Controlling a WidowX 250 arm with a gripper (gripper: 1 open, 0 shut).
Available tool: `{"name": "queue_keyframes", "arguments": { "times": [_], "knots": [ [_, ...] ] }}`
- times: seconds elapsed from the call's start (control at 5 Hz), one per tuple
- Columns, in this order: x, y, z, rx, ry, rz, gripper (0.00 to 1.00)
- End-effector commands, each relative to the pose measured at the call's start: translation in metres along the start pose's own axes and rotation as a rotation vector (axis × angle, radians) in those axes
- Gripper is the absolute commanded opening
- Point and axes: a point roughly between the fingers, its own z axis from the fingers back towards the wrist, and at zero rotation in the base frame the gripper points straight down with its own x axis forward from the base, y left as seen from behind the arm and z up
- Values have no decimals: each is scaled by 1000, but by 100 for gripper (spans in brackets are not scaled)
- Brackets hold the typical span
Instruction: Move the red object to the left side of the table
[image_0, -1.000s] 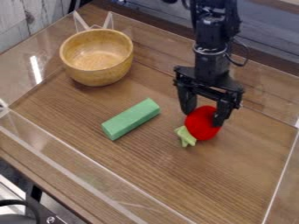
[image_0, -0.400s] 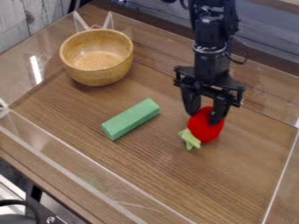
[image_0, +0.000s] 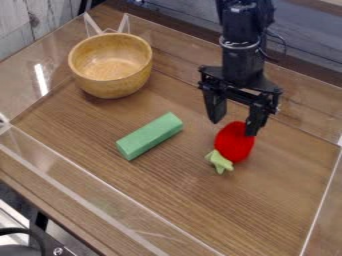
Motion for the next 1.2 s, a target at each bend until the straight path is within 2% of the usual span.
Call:
{"name": "queue_keyframes", "arguments": {
  "times": [0.0, 0.6, 0.8, 1.0],
  "knots": [
    [12, -1, 17, 7, -76, -4, 100],
    [17, 1, -9, 35, -46, 5, 100],
    [18, 1, -14, 40, -42, 11, 0],
    [17, 1, -3, 28, -58, 8, 0]
  ]
}}
